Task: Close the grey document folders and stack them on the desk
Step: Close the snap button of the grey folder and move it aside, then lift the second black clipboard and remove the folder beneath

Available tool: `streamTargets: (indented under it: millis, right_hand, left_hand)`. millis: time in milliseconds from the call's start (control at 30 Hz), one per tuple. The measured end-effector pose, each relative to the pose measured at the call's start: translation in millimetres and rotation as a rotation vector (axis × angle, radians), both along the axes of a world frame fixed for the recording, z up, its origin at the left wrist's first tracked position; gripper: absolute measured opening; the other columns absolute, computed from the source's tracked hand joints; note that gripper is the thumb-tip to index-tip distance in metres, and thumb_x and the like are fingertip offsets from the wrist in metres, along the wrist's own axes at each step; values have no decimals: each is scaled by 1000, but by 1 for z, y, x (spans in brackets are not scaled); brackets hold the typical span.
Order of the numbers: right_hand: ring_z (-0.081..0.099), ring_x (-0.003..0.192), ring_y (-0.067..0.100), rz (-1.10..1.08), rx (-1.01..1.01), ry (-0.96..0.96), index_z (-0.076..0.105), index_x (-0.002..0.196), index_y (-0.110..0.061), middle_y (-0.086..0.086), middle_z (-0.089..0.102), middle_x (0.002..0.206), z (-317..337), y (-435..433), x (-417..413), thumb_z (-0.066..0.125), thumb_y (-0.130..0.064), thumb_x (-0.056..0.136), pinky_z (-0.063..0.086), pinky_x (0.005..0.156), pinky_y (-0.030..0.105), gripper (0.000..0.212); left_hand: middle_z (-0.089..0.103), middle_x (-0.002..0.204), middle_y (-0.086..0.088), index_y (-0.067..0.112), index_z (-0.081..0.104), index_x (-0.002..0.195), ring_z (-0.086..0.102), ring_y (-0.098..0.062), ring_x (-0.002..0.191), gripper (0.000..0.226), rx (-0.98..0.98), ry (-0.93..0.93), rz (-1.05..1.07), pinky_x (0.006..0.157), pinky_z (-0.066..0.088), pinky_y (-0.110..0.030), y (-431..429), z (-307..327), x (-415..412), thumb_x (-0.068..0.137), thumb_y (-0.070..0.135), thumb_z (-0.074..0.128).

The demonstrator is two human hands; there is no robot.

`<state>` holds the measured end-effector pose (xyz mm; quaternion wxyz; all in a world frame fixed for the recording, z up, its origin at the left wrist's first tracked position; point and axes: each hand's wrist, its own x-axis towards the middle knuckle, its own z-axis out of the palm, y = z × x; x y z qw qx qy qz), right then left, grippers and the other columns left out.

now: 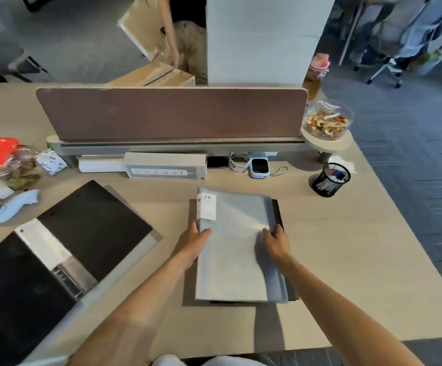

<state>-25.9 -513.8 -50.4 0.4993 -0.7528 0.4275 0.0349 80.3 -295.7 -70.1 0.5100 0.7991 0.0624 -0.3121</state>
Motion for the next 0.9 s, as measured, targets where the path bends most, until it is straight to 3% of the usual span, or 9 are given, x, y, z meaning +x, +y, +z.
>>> streamTargets:
  millis: [67, 167, 267, 400, 500, 567, 667, 833, 900]
  right_hand:
    - [57, 105, 32, 9, -6, 24, 50, 118, -4, 20, 59, 119, -17, -26, -2, 48, -42, 89, 46, 94, 46, 48]
    - [62, 90, 31, 55, -11, 67, 52, 94, -10, 16, 65, 100, -24, -47, -9, 55, -34, 88, 50, 82, 43, 25]
    - [61, 86, 33, 150, -50, 127, 55, 92, -5, 17, 63, 94, -26, -62, -14, 56, -25, 88, 51, 76, 43, 21]
    - [58, 89, 32, 209, -93, 136, 58, 100, -13, 17, 61, 106, -31, -81, -11, 56, -26, 84, 42, 73, 34, 21]
    - [52, 88, 30, 247, -158, 177, 54, 94, -16, 21, 58, 114, -24, -94, -12, 54, -25, 83, 42, 75, 35, 14]
    - [52, 103, 34, 298, -236, 188, 58, 107, -9, 21, 54, 122, -14, -99, -15, 51, -21, 86, 45, 89, 39, 25]
    - [43, 124, 35, 398, -385, 136, 52, 129, -7, 18, 46, 136, -7, -98, -15, 47, -23, 94, 41, 100, 41, 39]
    - [45, 124, 29, 569, -437, 34, 55, 127, -13, 9, 48, 137, -1, -70, -2, 48, -31, 95, 43, 99, 38, 38]
    - [46, 123, 28, 656, -464, -8, 55, 127, -14, 9, 49, 136, 2, -50, 4, 48, -32, 95, 45, 98, 38, 38]
  left_hand:
    - [70, 108, -1, 32, 56, 112, 68, -25, 96, 57, 76, -6, -28, 89, 55, -45, -16, -28, 3, 59, 50, 53]
    - [69, 117, -5, 22, 58, 122, 66, -26, 103, 61, 150, -10, -83, 93, 53, -42, -34, -17, -15, 63, 35, 51]
    - [65, 119, -4, 21, 49, 130, 63, -24, 102, 61, 147, 41, -84, 89, 51, -34, -47, 5, -35, 70, 27, 52]
    - [66, 117, 0, 24, 52, 128, 63, -23, 106, 65, 122, 66, -30, 98, 50, -40, -64, 7, -36, 63, 31, 52]
    - [69, 114, 2, 27, 54, 124, 65, -21, 104, 69, 73, 98, -12, 99, 51, -44, -73, -13, -31, 56, 37, 59]
    - [68, 119, 2, 29, 53, 127, 65, -18, 106, 71, 78, 108, -50, 100, 50, -41, -78, -22, -32, 57, 39, 59]
    - [61, 127, 3, 26, 46, 135, 59, -16, 107, 54, 142, 43, -132, 90, 44, -25, -87, 14, -52, 81, 24, 55]
    - [50, 136, 5, 7, 50, 132, 51, -13, 120, 40, 268, -162, -256, 83, 32, -17, -72, 25, -60, 92, 11, 51]
    - [43, 148, -3, 10, 41, 141, 45, -16, 130, 51, 334, -173, -241, 93, 32, -17, -53, 23, -60, 92, 20, 50]
